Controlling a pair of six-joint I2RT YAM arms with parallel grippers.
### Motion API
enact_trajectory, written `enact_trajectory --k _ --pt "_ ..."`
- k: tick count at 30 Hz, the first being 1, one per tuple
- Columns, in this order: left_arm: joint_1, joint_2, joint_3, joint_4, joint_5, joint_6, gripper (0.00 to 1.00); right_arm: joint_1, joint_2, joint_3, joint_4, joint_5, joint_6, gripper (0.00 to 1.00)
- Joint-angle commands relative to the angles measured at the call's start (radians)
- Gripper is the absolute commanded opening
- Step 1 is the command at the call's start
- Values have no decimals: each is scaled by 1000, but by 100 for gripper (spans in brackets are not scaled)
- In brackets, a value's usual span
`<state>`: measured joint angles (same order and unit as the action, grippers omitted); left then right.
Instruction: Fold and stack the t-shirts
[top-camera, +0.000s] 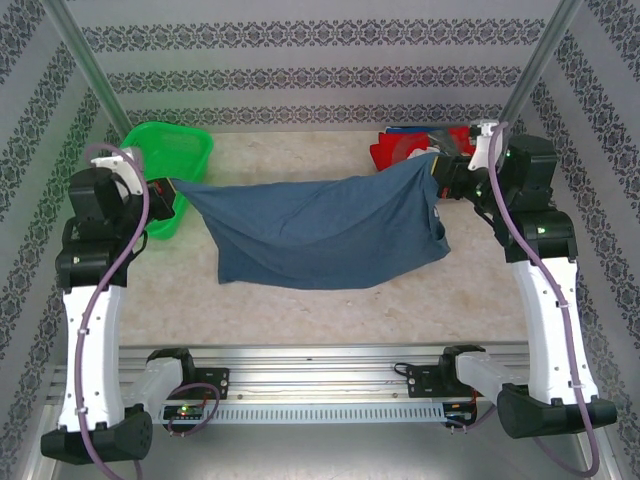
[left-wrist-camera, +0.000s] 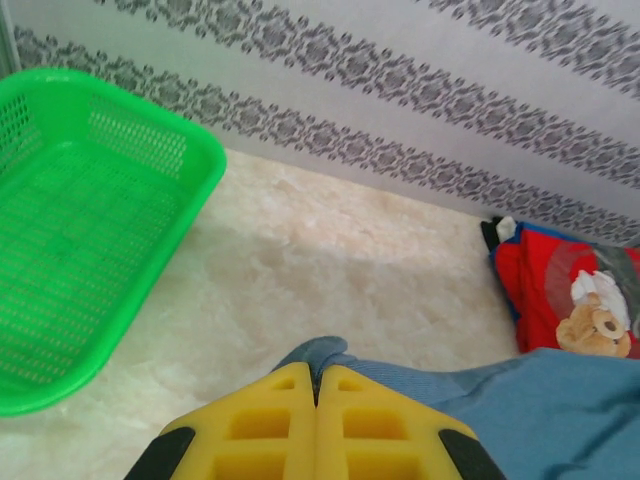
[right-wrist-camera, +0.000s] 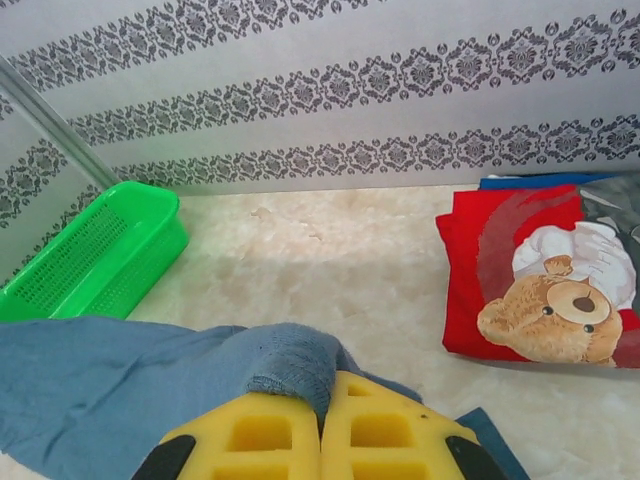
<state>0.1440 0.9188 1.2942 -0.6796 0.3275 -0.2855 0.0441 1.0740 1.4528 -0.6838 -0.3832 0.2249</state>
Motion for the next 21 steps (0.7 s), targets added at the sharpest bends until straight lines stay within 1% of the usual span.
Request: enact_trajectory --k 1,10,15,21 --pt "-3 -74 61 85 4 6 0 10 -47 2 71 -20 9 0" --pt "-3 -99 193 9 -88 29 0 14 -119 64 24 -78 42 0" --pt "-3 -113 288 -20 -122 40 0 14 -165 122 3 -98 65 0" --pt "-3 -113 405 -67 -152 67 0 14 -184 196 -26 -137 88 0"
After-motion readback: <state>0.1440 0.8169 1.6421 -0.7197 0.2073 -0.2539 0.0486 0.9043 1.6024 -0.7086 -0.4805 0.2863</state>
